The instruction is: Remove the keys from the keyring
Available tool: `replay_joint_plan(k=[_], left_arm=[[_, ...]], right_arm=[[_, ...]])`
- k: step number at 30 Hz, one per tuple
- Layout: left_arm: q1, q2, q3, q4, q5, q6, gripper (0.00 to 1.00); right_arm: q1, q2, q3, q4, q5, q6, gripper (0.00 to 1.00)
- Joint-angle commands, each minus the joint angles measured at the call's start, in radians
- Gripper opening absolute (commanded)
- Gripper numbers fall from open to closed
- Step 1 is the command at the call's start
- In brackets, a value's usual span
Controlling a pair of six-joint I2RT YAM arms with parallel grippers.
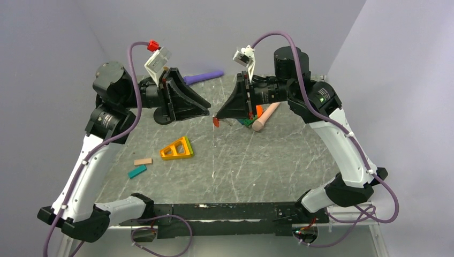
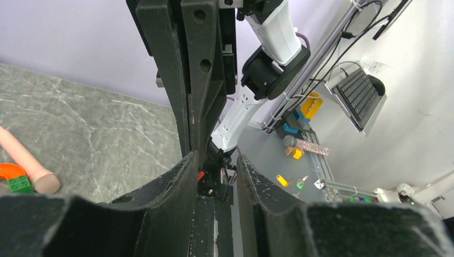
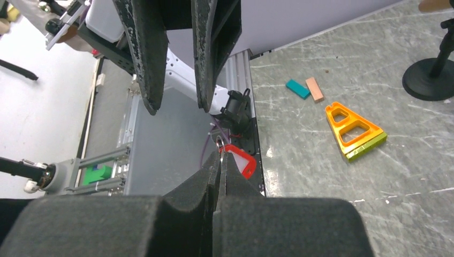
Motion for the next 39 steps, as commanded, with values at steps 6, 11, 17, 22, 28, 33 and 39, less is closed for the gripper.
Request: replay_joint_plan(k=[6, 11, 17, 22, 28, 33, 39], left_arm=[[0.005, 0.019, 0.002, 0.035, 0.03, -0.011, 0.35], [-0.002, 0.032, 0.009, 0.036, 0.02, -0.015, 0.35], [-0.016, 0.041, 0.02, 0.005, 0.011, 0.01, 0.34], [-0.023, 0.038, 0.029, -0.031, -0.001, 0.036, 0.34], [-0.036, 0.035, 0.028, -0.053, -0.015, 0.058, 0.28], [-0.05, 0.038, 0.046, -0.093, -0.034, 0.088, 0.23], [-0.052, 0.031, 0.062, -0.129, -0.055, 0.119, 0.2]], right_arm=[[0.002, -0.006, 0.062, 0.081, -0.033, 0.041, 0.0], [0.003, 0.002, 0.077, 0.084, -0.043, 0.051, 0.0], [0.002, 0.004, 0.084, 0.089, -0.038, 0.053, 0.0], [0.002, -0.002, 0.074, 0.093, -0.028, 0.055, 0.0], [0.002, -0.01, 0.044, 0.12, -0.034, 0.074, 0.0], [0.004, -0.013, 0.026, 0.148, -0.038, 0.091, 0.0], [0.012, -0.011, 0.023, 0.124, -0.024, 0.076, 0.0]])
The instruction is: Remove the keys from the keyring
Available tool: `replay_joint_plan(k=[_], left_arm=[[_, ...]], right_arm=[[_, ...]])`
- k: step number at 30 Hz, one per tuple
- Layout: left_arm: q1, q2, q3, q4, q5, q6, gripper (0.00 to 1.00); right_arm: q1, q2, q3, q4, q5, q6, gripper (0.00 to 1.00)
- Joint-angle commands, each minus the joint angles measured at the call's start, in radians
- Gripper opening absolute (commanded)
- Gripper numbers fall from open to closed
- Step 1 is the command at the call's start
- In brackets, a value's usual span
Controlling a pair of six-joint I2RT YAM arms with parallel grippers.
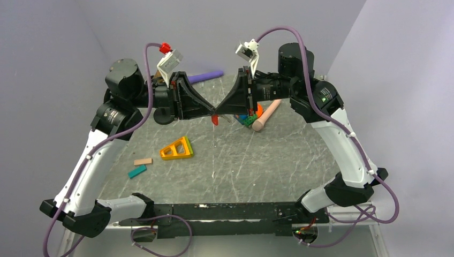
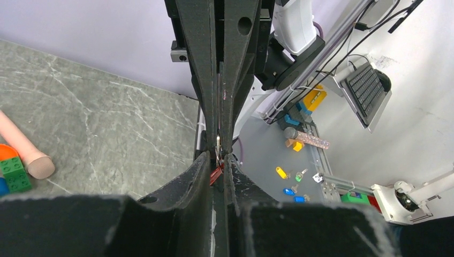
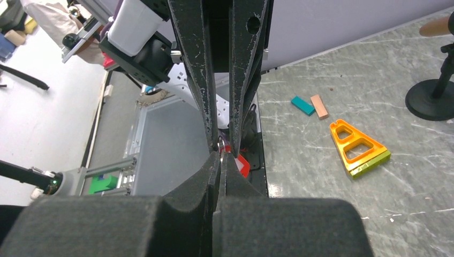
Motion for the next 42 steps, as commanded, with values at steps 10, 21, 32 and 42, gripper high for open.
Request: replay_joint_plan(k=[10, 21, 32, 42], left_arm=[[-0.006, -0.027, 0.072, -0.067, -0.069, 0.084, 0.29], [-0.006, -0.045, 0.047, -0.093, -0.074, 0.1, 0.24], [-0.013, -0.053, 0.018, -0.045, -0.064, 0.067, 0.22], [-0.035, -0.049, 0.031, -0.072, -0.082, 0.088, 0.17]], right_arm=[[0.015, -0.037, -0.031, 0.038, 0.019, 0.002, 0.0], [0.016, -0.055, -0.047, 0.077, 0.027, 0.019, 0.0], [0.034, -0.051, -0.058, 0.082, 0.028, 0.028, 0.0], [0.045, -0.051, -0.048, 0.083, 0.046, 0.023, 0.0]])
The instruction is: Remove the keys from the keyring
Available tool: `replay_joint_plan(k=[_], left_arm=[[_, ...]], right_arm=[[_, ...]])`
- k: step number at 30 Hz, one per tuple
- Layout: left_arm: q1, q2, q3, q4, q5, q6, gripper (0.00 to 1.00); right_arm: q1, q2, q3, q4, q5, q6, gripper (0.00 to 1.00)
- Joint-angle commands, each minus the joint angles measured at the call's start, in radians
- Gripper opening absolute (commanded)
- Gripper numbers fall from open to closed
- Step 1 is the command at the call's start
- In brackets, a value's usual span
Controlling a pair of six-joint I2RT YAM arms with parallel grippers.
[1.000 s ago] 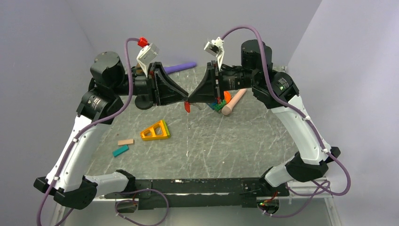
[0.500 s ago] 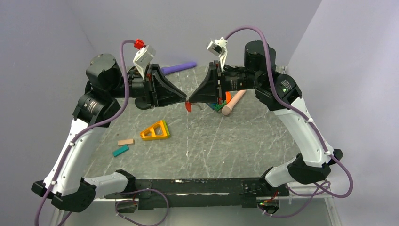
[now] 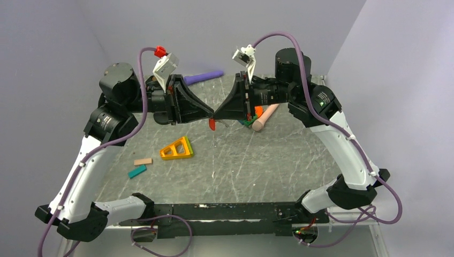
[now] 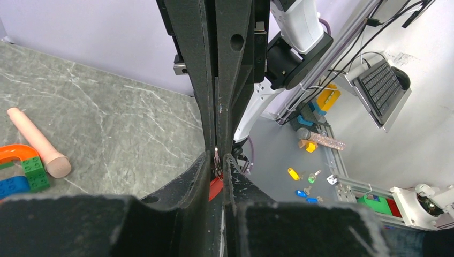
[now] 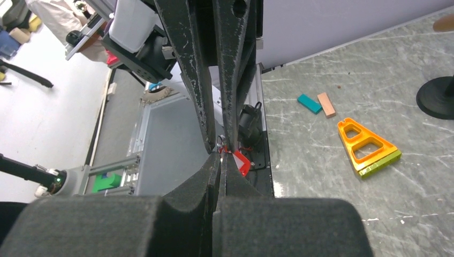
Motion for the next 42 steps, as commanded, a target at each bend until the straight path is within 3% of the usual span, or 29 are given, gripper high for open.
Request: replay_joint_plan(k=[1, 5, 16, 22, 26, 42], left_arm=[[-0.005, -0.007, 0.015, 0.003, -0.011, 0.015, 0.14], [-0.005, -0.004, 0.023, -0.021, -0.014, 0.028, 0.0], [-0.007, -0.018, 0.014, -0.027, -0.047, 0.035, 0.0], [-0.007, -0.047, -0.02, 0.034, -0.094, -0.008, 0.0], [-0.006, -0.054, -0.023, 0.053, -0.108, -0.024, 0.0], [-0.007, -0.065, -0.026, 0.074, -0.149, -0.038, 0.0]], right_arm=[[0.004, -0.022, 0.011, 0.047, 0.016, 0.007, 0.0], [0.003, -0.028, 0.001, 0.055, 0.021, 0.01, 0.0], [0.003, -0.034, -0.001, 0.099, 0.032, 0.039, 0.0], [0.002, -0.045, -0.034, 0.142, 0.035, 0.06, 0.28], [0.003, -0.049, -0.045, 0.162, 0.038, 0.07, 0.39], [0.0, -0.063, -0.077, 0.187, 0.048, 0.082, 0.34]])
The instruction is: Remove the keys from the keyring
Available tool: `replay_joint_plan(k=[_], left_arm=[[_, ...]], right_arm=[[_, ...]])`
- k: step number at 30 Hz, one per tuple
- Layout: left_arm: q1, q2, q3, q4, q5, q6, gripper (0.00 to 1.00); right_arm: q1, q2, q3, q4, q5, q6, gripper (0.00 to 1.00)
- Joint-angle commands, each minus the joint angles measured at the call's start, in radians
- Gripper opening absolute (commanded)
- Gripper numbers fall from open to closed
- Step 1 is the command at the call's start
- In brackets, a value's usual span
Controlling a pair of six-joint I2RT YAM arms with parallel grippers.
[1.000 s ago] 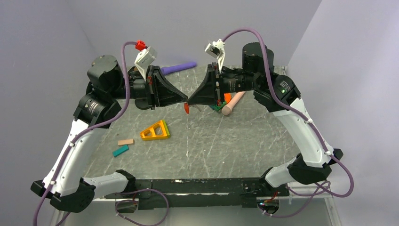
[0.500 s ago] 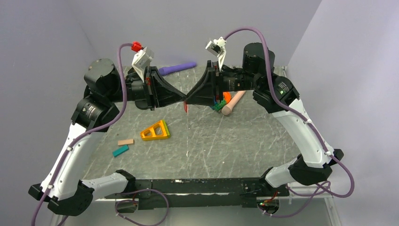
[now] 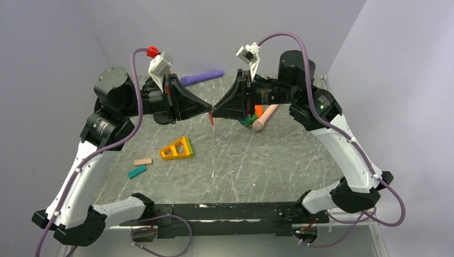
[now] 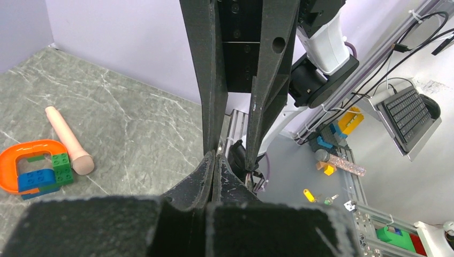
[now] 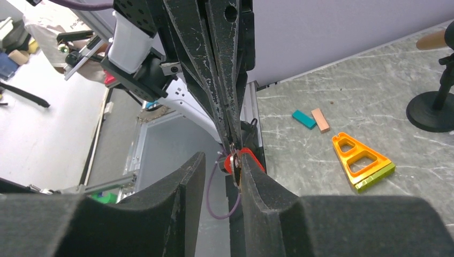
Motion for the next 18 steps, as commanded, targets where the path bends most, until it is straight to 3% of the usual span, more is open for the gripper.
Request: replay_joint_plan(k=[1, 15, 18], left_arm=[[-0.005, -0.027, -0.003, 0.067, -0.012, -0.021, 0.0], [-0.004, -0.047, -0.013, 0.061, -0.011, -0.013, 0.0], [-0.004, -0.051, -0.014, 0.071, -0.013, -0.022, 0.0]], right_arm=[[0.0, -0.019, 0.003, 0.057, 0.002, 0.015, 0.33], [0.002, 0.001, -0.005, 0.113, 0.005, 0.046, 0.03], [0.002, 0.006, -0.005, 0.131, 0.005, 0.058, 0.0]])
